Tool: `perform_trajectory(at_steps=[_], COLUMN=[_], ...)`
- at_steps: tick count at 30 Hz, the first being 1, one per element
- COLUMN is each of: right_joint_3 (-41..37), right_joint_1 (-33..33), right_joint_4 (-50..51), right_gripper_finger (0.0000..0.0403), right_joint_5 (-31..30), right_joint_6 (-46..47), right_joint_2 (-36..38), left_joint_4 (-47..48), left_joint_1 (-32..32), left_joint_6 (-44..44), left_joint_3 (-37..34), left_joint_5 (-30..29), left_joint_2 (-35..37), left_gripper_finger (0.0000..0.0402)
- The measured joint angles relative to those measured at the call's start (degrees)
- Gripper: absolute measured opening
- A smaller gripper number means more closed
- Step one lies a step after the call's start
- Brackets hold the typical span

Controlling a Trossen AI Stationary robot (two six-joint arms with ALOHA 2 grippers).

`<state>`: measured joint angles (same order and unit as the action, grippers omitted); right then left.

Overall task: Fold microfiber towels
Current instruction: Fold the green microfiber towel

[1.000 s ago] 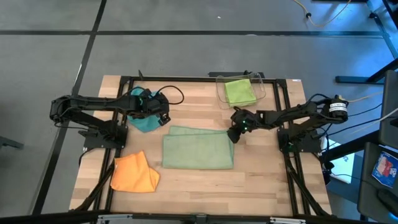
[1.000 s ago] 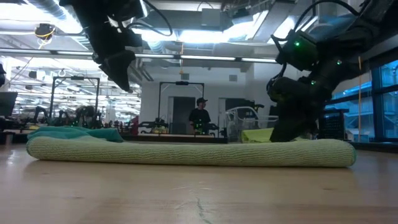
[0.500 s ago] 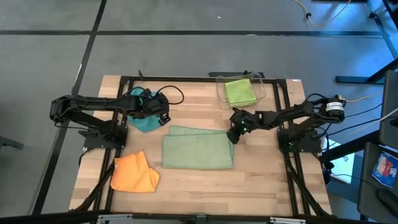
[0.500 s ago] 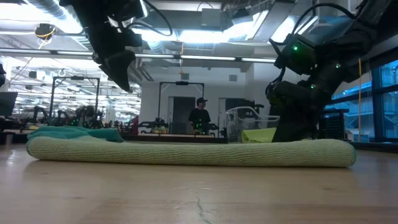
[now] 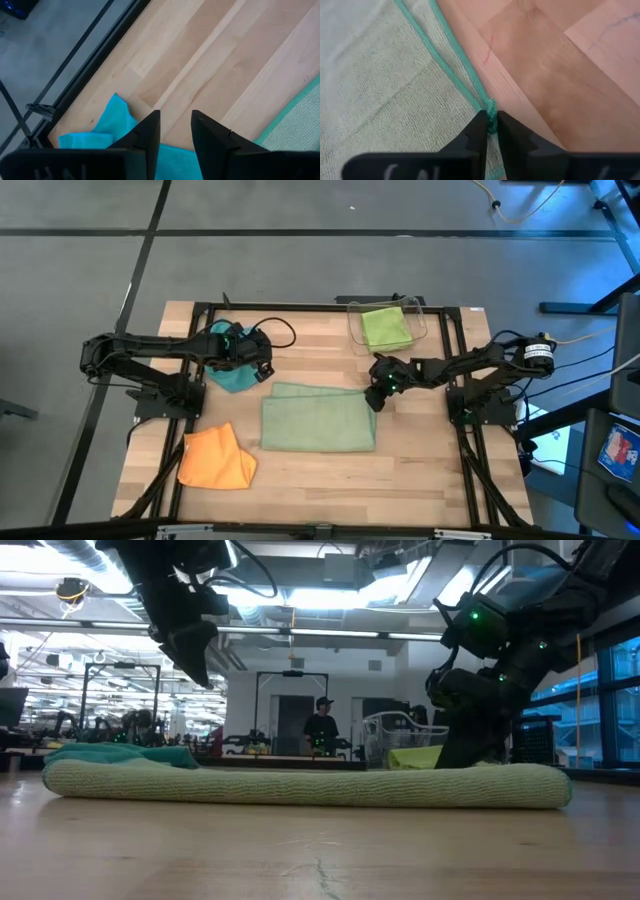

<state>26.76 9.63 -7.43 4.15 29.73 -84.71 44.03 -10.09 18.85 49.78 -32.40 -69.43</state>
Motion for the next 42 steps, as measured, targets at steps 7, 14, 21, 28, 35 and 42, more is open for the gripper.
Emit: perform_trajectory(at_steps=[7, 14, 21, 28, 35, 42], right_joint_3=[0.04, 0.04, 0.04, 0.04, 0.04, 0.04], right_joint_1=[0.00, 0.00, 0.00, -0.04, -0.07, -0.06], right_joint_4=[-2.22, -2.18, -2.21, -2.18, -1.84, -1.32], right_gripper_finger=[0.0043, 0.0039, 0.0006, 0.0004, 0.0003, 0.0002], right_joint_5=[-0.01, -0.01, -0.03, -0.10, -0.14, -0.13], right_joint_6=[-0.23, -0.16, -0.30, -2.57, -4.56, -4.74], right_joint_2=[0.02, 0.02, 1.59, 4.58, 7.03, 6.95], left_joint_4=[0.02, 0.02, 0.02, 0.02, 1.70, -0.10], left_joint_1=[0.00, 0.00, 0.00, -0.42, 0.35, 1.34], left_joint_6=[0.00, 0.00, 0.00, 0.02, 3.21, 8.44], left_joint_3=[0.00, 0.00, 0.00, 0.00, -0.02, -2.58], left_joint_5=[0.02, 0.02, 0.04, 10.83, 26.92, 30.43], left_joint_2=[0.00, 0.00, 0.00, -0.07, -1.55, -5.27], left_gripper_finger=[0.0102, 0.0102, 0.0102, 0.0102, 0.0102, 0.0102])
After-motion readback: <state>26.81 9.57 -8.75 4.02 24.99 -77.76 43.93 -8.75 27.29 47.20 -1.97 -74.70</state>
